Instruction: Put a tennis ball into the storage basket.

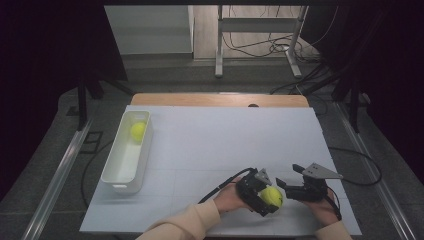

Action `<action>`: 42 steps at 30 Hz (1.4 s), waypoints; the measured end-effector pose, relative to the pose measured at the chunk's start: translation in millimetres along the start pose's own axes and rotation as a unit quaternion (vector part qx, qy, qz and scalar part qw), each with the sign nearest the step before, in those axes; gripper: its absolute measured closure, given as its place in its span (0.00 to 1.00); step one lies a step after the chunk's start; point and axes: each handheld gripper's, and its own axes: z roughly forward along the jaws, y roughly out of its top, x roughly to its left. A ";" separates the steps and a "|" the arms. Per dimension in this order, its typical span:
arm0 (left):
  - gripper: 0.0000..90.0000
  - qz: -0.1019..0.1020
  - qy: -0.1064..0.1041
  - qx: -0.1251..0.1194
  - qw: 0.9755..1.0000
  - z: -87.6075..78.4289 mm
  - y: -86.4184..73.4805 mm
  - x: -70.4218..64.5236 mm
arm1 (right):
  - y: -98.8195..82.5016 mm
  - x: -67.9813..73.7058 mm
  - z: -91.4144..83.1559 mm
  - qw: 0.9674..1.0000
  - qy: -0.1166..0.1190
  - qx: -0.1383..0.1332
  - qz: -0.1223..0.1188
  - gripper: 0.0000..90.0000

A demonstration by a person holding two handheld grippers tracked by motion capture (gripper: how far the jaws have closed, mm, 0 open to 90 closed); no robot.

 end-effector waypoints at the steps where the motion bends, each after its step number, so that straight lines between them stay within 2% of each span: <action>1: 0.13 0.001 -0.002 0.002 1.000 1.4 0.4 0.1 | 0.0 0.0 -0.1 1.000 0.000 0.000 0.000 0.18; 4: 0.20 0.002 -0.005 0.005 1.000 3.9 1.1 0.1 | 0.0 0.1 -0.1 1.000 0.000 0.000 0.001 0.18; 5: 0.20 -0.002 -0.011 0.001 1.000 3.1 1.4 -0.2 | -0.1 -0.1 -0.1 1.000 0.000 0.000 0.001 0.18; 6: 0.28 -0.002 -0.010 0.001 1.000 2.2 2.0 -0.9 | -0.2 -0.3 -0.1 1.000 0.000 0.000 0.001 0.18; 8: 0.29 0.012 -0.001 0.010 1.000 0.8 2.7 -3.5 | -0.4 -0.4 -0.1 1.000 0.000 0.001 0.001 0.18; 11: 0.29 0.019 0.008 0.007 1.000 -1.4 2.2 -5.6 | -0.5 -0.6 -0.1 1.000 -0.001 0.001 0.002 0.18; 17: 0.29 0.016 0.018 -0.007 1.000 -12.9 1.6 -5.1 | -0.7 -0.4 -0.1 1.000 -0.001 0.002 0.001 0.18; 18: 0.29 0.010 0.024 -0.013 1.000 -16.5 0.2 -5.2 | -0.7 -0.4 -0.1 1.000 -0.001 0.002 0.001 0.18; 23: 0.29 0.007 0.029 -0.018 0.999 -24.0 -1.9 -5.0 | -0.9 -0.2 -0.1 1.000 -0.001 0.003 0.001 0.18; 27: 0.29 0.001 0.032 -0.032 0.999 -31.6 -2.8 -5.0 | -1.1 0.3 0.1 1.000 -0.001 0.004 0.001 0.18; 42: 0.29 -0.003 0.059 -0.043 0.997 -58.7 -16.3 -1.6 | -1.0 2.8 0.6 1.000 -0.001 0.008 0.000 0.18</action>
